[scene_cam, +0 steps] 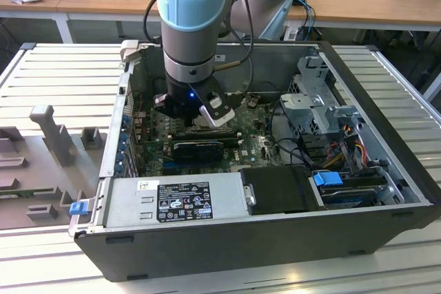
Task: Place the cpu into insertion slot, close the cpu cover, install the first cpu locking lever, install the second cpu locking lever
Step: 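Install the second cpu locking lever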
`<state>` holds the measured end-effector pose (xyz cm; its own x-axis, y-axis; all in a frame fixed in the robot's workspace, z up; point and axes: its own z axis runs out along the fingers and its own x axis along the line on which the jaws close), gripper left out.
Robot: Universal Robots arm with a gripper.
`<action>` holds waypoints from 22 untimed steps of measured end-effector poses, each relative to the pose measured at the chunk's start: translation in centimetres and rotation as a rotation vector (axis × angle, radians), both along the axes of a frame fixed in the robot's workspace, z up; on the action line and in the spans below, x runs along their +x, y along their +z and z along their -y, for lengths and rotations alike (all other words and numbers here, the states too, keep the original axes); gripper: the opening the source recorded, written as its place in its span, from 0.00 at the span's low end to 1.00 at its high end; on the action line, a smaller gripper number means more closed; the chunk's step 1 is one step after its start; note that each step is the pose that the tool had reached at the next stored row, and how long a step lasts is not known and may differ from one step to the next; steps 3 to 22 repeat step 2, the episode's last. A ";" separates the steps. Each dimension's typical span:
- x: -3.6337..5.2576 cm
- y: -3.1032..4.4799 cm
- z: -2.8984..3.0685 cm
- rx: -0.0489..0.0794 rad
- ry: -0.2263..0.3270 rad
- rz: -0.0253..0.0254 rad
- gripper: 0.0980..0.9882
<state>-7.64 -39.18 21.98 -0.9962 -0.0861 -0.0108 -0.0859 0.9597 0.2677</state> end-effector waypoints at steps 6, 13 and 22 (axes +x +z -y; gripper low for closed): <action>0.00 0.01 0.00 0.000 0.000 0.0000 0.01; 0.00 0.01 0.00 0.000 0.000 0.0000 0.01; 0.00 0.01 0.00 0.000 0.000 0.0000 0.01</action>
